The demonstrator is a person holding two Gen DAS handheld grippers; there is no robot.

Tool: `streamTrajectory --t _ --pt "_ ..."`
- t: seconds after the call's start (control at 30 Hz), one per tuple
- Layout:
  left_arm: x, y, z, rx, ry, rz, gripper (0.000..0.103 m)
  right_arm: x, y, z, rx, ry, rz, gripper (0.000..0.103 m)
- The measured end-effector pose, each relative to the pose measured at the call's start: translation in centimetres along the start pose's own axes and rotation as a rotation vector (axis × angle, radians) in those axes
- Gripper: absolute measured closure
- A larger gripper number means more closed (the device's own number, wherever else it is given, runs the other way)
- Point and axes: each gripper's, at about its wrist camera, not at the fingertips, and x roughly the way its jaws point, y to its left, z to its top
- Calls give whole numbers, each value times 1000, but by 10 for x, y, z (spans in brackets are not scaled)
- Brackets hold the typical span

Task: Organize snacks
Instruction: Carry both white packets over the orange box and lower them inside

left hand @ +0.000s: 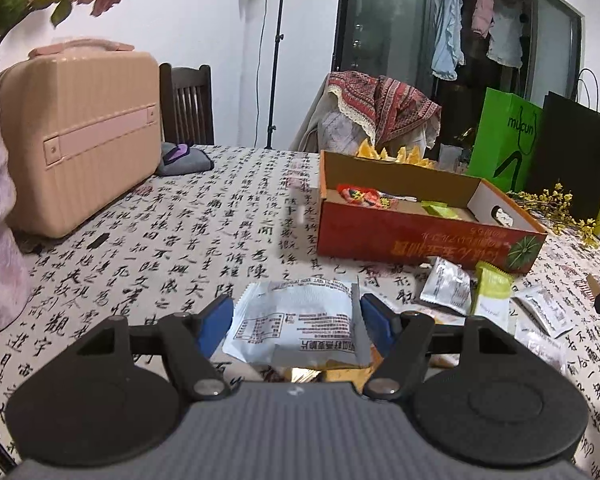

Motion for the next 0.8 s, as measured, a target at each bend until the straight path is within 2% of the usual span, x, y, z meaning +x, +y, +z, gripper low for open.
streamTrajectory --t 0.37,0.8 --pt "9 -29 24 40 -33 -50 32 12 -10 21 21 -42 -13 39" --pt "38 -76 71 68 -65 -113 32 45 -15 66 44 -94 -16 39"
